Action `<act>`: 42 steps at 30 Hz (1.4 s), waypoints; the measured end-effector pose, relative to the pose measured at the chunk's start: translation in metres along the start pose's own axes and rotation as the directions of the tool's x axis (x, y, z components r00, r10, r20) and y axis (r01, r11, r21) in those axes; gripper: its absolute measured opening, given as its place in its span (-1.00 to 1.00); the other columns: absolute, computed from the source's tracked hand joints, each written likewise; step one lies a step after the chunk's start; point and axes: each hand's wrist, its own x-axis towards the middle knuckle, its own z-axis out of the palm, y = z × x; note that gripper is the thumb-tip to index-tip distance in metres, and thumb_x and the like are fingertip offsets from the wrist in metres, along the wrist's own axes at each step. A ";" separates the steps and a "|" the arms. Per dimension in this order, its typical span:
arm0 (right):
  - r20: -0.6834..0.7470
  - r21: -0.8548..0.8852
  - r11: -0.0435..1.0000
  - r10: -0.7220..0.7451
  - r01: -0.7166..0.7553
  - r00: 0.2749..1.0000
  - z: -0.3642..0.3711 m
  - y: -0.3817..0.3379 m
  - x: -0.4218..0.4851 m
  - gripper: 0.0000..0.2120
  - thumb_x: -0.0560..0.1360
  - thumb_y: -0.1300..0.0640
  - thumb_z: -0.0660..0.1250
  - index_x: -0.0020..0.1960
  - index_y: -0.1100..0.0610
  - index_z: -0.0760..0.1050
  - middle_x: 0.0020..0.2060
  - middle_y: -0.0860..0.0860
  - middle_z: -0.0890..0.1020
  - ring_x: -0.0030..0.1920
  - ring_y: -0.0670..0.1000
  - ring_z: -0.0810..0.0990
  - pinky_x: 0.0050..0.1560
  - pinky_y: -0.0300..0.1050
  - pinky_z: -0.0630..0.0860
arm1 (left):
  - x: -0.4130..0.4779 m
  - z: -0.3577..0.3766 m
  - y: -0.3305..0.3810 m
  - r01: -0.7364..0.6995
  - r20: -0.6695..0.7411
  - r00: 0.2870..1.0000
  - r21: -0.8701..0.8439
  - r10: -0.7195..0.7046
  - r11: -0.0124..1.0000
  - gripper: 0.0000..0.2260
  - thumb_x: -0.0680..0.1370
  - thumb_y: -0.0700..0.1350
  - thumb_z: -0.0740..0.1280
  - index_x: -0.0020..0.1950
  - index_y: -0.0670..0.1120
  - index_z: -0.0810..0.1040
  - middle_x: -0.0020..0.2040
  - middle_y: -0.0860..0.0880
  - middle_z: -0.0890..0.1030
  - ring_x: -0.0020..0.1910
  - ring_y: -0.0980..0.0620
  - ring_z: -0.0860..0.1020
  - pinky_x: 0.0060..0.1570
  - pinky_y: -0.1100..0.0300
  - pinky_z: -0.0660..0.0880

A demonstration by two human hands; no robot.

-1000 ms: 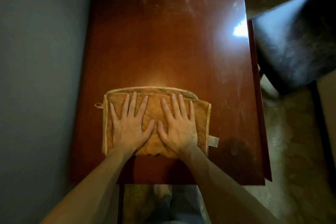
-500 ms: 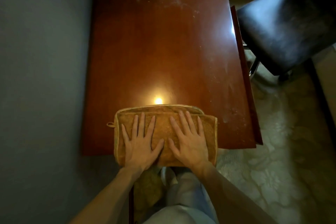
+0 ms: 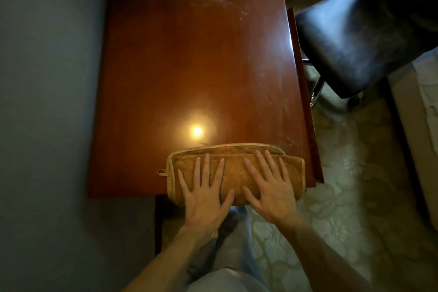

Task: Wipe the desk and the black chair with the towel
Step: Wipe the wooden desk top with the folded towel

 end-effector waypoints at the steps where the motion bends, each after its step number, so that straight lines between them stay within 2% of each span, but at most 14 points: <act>1: 0.003 -0.007 1.000 0.007 -0.007 1.000 -0.002 0.001 0.003 -0.28 0.62 -0.35 0.06 0.68 -0.11 0.00 0.67 0.05 0.04 0.67 0.09 -0.05 0.61 0.28 0.00 | 0.003 0.000 0.000 -0.004 -0.005 1.000 0.003 0.004 1.000 -0.30 0.62 0.37 0.02 0.71 0.10 0.05 0.70 -0.14 0.06 0.67 -0.21 0.04 0.48 -0.53 0.00; 7: 0.023 -0.032 0.999 0.039 -0.038 0.999 -0.017 0.013 0.037 -0.27 0.60 -0.38 0.03 0.68 -0.13 -0.03 0.67 0.04 0.04 0.67 0.09 -0.06 0.62 0.25 -0.05 | 0.037 -0.004 0.005 -0.004 -0.006 1.000 0.018 0.004 1.000 -0.28 0.62 0.41 -0.01 0.71 0.14 -0.03 0.71 -0.10 -0.03 0.69 -0.17 -0.05 0.49 -0.52 -0.08; 14: 0.001 -0.033 0.999 0.031 -0.031 1.000 -0.029 0.022 0.085 -0.22 0.56 -0.38 0.07 0.68 -0.11 -0.03 0.67 0.07 0.03 0.67 0.11 -0.08 0.61 0.26 -0.08 | 0.080 -0.014 0.005 0.005 -0.046 0.999 0.035 -0.003 0.999 -0.29 0.60 0.39 0.04 0.71 0.13 0.03 0.71 -0.11 0.02 0.69 -0.16 -0.02 0.49 -0.51 -0.06; 18: -0.049 -0.045 0.999 0.009 -0.012 0.999 -0.040 0.030 0.135 -0.24 0.56 -0.35 0.09 0.68 -0.09 0.06 0.66 0.08 0.10 0.66 0.11 -0.01 0.61 0.26 -0.01 | 0.126 -0.026 0.000 0.032 -0.070 0.997 0.040 -0.029 0.999 -0.30 0.61 0.38 0.00 0.70 0.14 0.02 0.71 -0.10 0.02 0.69 -0.14 -0.02 0.49 -0.51 -0.08; 29: -0.181 -0.027 1.000 -0.002 -0.003 0.983 -0.073 0.059 0.285 -0.28 0.58 -0.31 0.14 0.66 -0.07 0.14 0.64 0.10 0.16 0.65 0.13 0.06 0.62 0.23 -0.02 | 0.286 -0.066 -0.024 0.027 -0.094 0.995 0.086 -0.019 0.996 -0.28 0.60 0.38 0.02 0.70 0.17 -0.07 0.72 -0.07 -0.08 0.69 -0.09 -0.13 0.52 -0.46 -0.14; 42: -0.174 -0.042 0.999 -0.022 0.015 0.984 -0.101 0.086 0.423 -0.28 0.59 -0.34 0.07 0.67 -0.10 0.07 0.66 0.09 0.11 0.66 0.12 0.01 0.62 0.22 -0.05 | 0.420 -0.097 -0.039 0.085 -0.113 0.991 0.071 -0.076 0.994 -0.30 0.61 0.36 -0.02 0.70 0.19 -0.14 0.72 -0.05 -0.15 0.69 -0.08 -0.18 0.52 -0.46 -0.15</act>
